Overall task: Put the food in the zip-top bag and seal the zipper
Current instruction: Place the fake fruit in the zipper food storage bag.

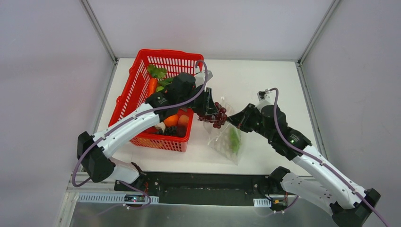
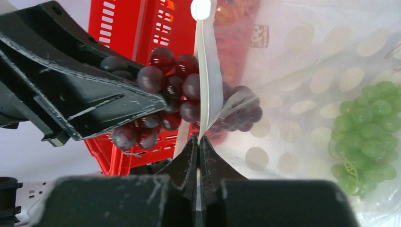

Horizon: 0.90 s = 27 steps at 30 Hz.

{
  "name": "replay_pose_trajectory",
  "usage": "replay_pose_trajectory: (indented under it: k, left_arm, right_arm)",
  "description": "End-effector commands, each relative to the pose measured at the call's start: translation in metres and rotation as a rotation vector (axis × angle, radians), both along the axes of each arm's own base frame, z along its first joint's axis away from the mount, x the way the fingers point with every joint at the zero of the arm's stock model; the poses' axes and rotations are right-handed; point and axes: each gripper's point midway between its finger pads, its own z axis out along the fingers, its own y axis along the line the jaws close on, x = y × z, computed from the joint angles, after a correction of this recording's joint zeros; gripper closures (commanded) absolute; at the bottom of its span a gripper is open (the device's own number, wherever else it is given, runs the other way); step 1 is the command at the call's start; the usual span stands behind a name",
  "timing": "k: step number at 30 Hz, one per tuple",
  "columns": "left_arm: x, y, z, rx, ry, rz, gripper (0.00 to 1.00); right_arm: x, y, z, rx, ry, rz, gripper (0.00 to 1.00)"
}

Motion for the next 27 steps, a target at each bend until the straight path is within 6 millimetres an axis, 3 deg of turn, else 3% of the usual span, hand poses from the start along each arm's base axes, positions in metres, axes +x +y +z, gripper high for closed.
replay_pose_trajectory:
  k: [1, 9, 16, 27]
  left_arm:
    - [-0.001, -0.015, 0.035, -0.035, -0.082, -0.031, 1.0]
    - [0.006, -0.012, 0.02, 0.054, -0.073, 0.062, 1.0]
    - [0.017, -0.028, 0.019, -0.009, -0.094, 0.103, 1.0]
    - [0.013, -0.038, 0.003, -0.043, -0.083, 0.121, 0.81]
  right_arm:
    - [0.001, 0.012, 0.02, 0.088, -0.038, 0.034, 1.0]
    - [-0.001, 0.016, 0.028, 0.147, -0.05, 0.045, 1.0]
    - [0.001, 0.017, 0.029, 0.192, -0.042, 0.024, 1.0]
    - [0.01, -0.002, 0.034, 0.304, -0.03, -0.127, 1.0]
